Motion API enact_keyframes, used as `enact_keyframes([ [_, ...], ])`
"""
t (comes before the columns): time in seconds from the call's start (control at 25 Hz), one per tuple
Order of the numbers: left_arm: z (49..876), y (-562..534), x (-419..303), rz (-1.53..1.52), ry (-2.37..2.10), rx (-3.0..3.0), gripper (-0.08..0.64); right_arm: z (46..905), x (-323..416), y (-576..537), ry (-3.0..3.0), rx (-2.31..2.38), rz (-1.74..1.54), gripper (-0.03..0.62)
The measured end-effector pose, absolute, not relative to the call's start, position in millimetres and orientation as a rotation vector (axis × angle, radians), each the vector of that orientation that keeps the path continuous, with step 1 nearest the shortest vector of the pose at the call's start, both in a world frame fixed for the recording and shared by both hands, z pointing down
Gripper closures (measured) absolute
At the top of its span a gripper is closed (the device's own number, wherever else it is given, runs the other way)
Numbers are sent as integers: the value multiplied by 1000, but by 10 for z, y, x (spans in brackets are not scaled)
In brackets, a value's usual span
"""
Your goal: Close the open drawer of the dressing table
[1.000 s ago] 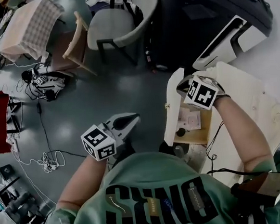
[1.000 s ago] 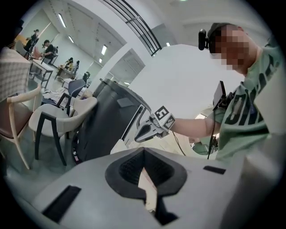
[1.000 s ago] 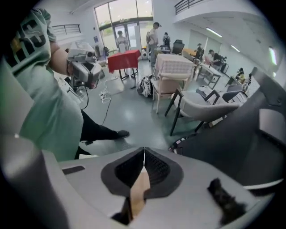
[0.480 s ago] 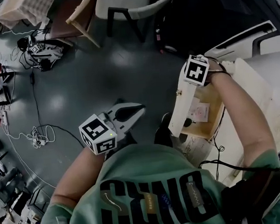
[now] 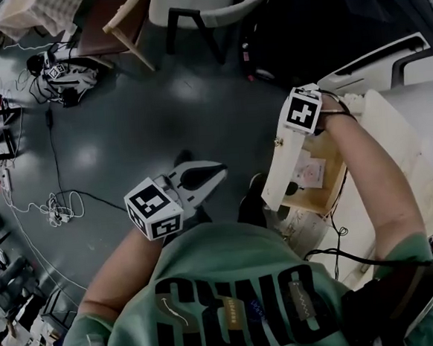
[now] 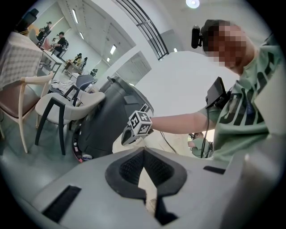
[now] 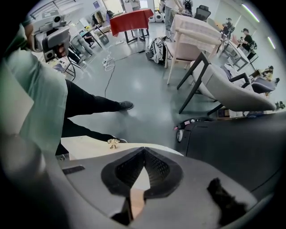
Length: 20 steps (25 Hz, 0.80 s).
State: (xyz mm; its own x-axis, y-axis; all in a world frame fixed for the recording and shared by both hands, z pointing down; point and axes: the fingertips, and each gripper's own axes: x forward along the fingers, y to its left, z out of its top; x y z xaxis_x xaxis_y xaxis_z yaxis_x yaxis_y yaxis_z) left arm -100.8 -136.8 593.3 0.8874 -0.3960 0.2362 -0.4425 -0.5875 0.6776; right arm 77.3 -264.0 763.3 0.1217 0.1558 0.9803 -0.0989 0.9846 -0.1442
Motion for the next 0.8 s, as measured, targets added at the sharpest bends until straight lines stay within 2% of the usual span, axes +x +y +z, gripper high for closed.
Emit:
enact_keyframes([
  [0.8,5872,-1299,-956,59,-594,2272,552,7617,1085,-2605,-1367,-25,164,580],
])
